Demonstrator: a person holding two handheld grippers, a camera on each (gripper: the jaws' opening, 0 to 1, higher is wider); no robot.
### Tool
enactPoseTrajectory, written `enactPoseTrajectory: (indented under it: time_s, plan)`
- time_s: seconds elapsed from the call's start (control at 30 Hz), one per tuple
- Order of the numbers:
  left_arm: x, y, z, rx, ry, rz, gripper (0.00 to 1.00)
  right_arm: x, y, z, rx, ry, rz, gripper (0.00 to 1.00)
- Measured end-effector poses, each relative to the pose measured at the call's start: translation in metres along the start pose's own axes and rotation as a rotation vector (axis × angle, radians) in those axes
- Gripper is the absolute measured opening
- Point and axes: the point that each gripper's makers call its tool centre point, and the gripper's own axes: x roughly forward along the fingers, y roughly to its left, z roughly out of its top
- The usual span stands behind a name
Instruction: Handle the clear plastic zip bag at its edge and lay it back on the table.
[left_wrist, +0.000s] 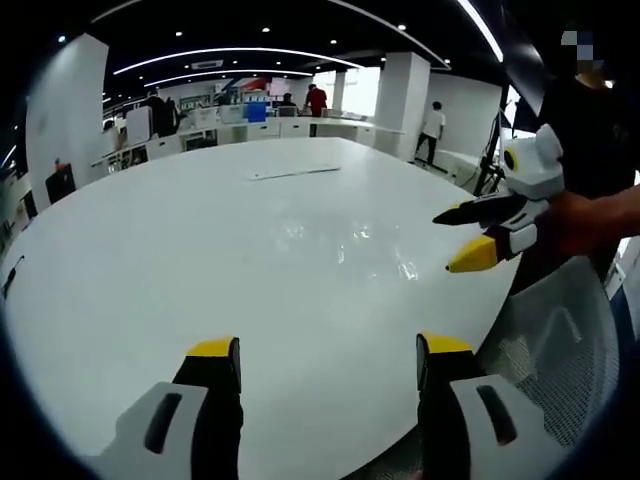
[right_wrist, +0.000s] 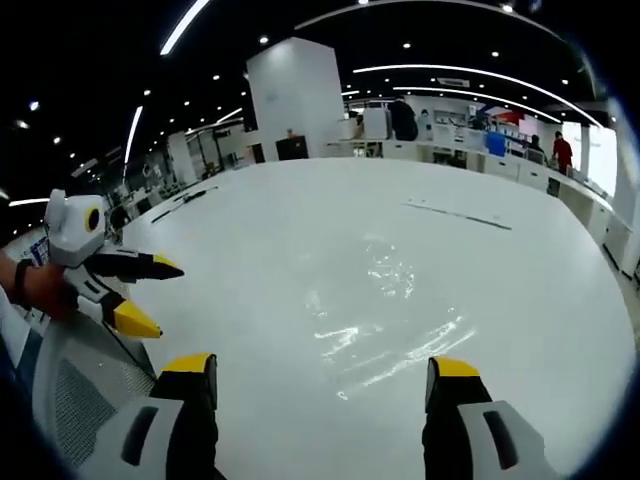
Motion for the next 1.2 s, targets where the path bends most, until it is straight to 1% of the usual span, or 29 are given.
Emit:
enactPoseTrajectory:
  time_s: [0.3, 0.5, 0.63, 0.7, 0.8, 0.97, 1.07, 1.17, 1.2]
  plan:
    - [0.000, 0.003, -0.001, -0.017, -0.001, 0.006, 0.70, 0.021, -0.007, 0.019, -0.017, 0.003, 0.022, 0.84]
    - [-0.001, 0.003, 0.000, -0.023, -0.002, 0.010, 0.70, 0.034, -0.015, 0.029, -0.029, 0.006, 0.032, 0.83]
    - [-0.002, 0.003, 0.000, -0.028, -0.001, 0.012, 0.69, 0.042, -0.015, 0.035, -0.038, 0.009, 0.039, 0.83]
    - [-0.002, 0.004, 0.000, -0.031, -0.001, 0.013, 0.69, 0.048, -0.013, 0.039, -0.039, 0.009, 0.045, 0.82]
    - [-0.002, 0.004, 0.000, -0.033, -0.001, 0.016, 0.69, 0.056, -0.015, 0.043, -0.040, 0.013, 0.053, 0.82]
    - [-0.002, 0.007, 0.000, -0.041, -0.004, 0.020, 0.68, 0.069, -0.009, 0.048, -0.051, 0.016, 0.068, 0.81]
    - [-0.001, 0.009, -0.001, -0.044, -0.004, 0.021, 0.68, 0.080, -0.008, 0.051, -0.042, 0.016, 0.072, 0.81]
    - [-0.001, 0.007, 0.000, -0.046, -0.006, 0.020, 0.68, 0.095, -0.003, 0.058, -0.024, 0.012, 0.080, 0.80]
    - [-0.001, 0.007, 0.000, -0.048, -0.005, 0.020, 0.68, 0.097, 0.001, 0.061, -0.026, 0.013, 0.080, 0.80]
